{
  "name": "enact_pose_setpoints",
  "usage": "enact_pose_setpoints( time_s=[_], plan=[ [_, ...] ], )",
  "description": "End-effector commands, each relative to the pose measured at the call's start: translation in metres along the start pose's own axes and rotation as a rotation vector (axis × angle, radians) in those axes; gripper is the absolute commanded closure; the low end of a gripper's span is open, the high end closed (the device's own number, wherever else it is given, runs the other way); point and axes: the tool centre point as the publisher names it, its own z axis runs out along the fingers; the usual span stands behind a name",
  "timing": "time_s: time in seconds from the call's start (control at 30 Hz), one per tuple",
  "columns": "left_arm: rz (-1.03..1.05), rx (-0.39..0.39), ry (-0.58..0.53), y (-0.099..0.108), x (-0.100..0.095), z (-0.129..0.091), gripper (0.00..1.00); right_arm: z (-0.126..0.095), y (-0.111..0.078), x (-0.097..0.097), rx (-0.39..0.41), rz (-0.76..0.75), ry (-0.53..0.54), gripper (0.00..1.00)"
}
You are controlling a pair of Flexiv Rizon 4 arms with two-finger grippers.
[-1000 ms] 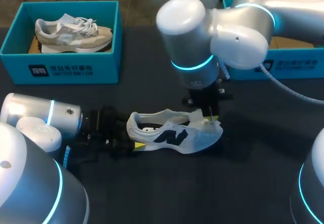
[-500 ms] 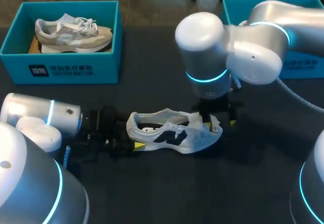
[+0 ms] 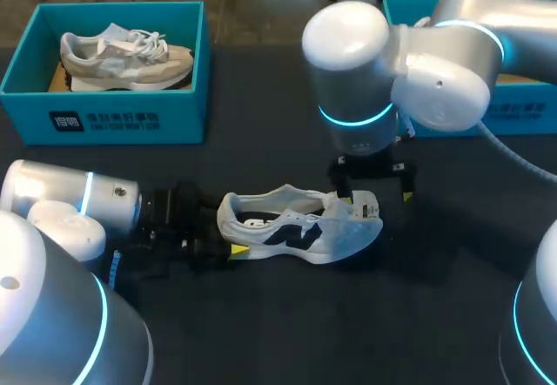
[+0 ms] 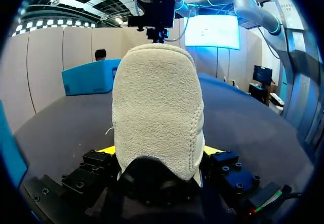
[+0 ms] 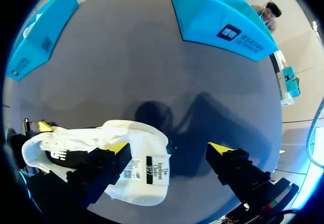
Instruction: Take the shoe out of the shoebox, open the shoe tongue, remove and reinsert the insole, then place the shoe into the shoebox
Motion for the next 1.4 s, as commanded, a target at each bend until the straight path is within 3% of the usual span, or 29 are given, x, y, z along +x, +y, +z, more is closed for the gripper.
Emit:
enact_pose_setpoints(
  time_s=[0.03,0.3,0.57,0.87,1.0,1.27,1.33,1.4],
  plan=[
    [-0.001,-0.002,0.002,0.001,-0.002,0.000,1.00,-0.027,0.002,0.007,-0.028,-0.019,-0.028,0.00],
    [-0.001,-0.002,0.002,0.001,-0.002,0.000,1.00,-0.058,0.015,0.028,-0.098,-0.181,-0.018,0.00],
    [-0.001,-0.002,0.002,0.001,-0.002,0.000,1.00,-0.089,0.038,0.063,-0.235,-0.501,0.043,0.00],
    [-0.001,-0.002,0.002,0.001,-0.002,0.000,1.00,-0.121,0.055,0.093,-0.289,-0.730,0.107,0.00],
    [-0.001,-0.002,0.002,0.001,-0.002,0.000,1.00,-0.138,0.057,0.110,-0.352,-0.895,0.163,0.00],
    [-0.001,-0.002,0.002,0.001,-0.002,0.000,1.00,-0.157,0.049,0.126,-0.361,-1.111,0.197,0.00],
    [-0.001,-0.002,0.002,0.001,-0.002,0.000,1.00,-0.158,0.042,0.135,-0.290,-1.198,0.256,0.00],
    [-0.001,-0.002,0.002,0.001,-0.002,0.000,1.00,-0.159,0.036,0.138,-0.292,-1.218,0.281,0.00]
  ],
)
